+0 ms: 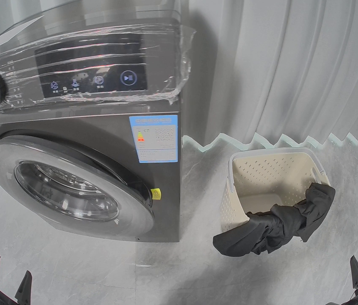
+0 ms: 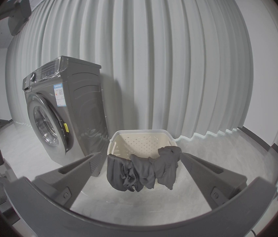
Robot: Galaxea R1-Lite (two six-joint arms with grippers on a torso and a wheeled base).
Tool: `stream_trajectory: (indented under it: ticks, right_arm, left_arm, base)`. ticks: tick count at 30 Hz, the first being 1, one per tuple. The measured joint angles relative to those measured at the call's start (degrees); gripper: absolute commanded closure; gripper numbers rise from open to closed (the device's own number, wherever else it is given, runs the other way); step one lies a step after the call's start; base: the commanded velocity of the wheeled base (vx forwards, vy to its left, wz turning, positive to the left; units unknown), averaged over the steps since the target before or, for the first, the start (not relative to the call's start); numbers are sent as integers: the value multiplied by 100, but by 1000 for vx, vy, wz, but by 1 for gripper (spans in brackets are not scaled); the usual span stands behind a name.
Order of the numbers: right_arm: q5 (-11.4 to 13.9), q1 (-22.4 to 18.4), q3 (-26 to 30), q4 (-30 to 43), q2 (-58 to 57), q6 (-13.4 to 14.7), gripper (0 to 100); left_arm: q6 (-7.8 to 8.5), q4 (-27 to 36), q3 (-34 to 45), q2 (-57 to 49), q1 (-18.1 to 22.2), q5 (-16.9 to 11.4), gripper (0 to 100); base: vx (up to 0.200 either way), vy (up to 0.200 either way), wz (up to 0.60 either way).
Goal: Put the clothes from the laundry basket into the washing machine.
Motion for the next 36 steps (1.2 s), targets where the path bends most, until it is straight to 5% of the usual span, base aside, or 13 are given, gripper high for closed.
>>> stream_trajectory:
  ticks: [24, 36]
  right_arm:
    - [0, 0, 0, -1, 0, 0, 0]
    - [-2, 0, 0, -1, 0, 0, 0]
  left_arm:
    - [9, 6, 0, 0, 0, 0, 0]
    - [9, 6, 0, 0, -2, -1, 0]
  base:
    - [0, 25, 0]
    - [0, 200, 0]
